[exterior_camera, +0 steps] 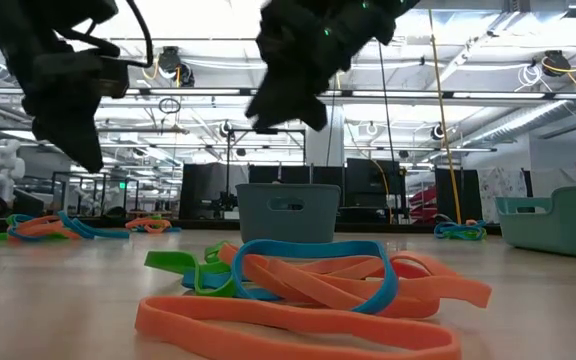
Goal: Sort rubber bands into baskets
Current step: Put the blue rubberband into the blue bin
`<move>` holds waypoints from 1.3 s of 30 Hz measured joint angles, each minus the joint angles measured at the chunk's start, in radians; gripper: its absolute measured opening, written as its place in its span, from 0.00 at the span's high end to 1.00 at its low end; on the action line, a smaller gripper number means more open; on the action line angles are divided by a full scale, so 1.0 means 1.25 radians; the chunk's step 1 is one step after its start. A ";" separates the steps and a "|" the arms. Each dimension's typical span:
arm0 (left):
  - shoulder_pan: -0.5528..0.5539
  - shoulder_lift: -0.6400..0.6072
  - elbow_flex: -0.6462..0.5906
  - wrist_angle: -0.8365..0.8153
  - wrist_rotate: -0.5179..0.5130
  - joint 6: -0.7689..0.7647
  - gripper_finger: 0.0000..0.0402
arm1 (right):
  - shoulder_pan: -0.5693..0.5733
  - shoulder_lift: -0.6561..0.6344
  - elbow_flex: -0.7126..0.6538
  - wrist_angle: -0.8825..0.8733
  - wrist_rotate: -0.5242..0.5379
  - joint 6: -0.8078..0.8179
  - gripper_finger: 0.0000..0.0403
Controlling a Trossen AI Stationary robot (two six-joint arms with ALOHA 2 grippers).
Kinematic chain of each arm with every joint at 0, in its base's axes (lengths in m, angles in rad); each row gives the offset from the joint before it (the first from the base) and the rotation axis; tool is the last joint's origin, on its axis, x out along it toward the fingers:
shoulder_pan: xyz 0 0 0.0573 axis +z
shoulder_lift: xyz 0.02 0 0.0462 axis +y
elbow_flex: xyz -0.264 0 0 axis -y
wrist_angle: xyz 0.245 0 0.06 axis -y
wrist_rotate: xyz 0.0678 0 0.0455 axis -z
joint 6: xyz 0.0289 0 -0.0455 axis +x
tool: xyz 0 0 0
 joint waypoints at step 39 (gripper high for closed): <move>0.217 0.362 -0.010 0.178 0.170 0.268 0.93 | 0.088 0.000 0.036 -0.053 -0.004 0.099 0.71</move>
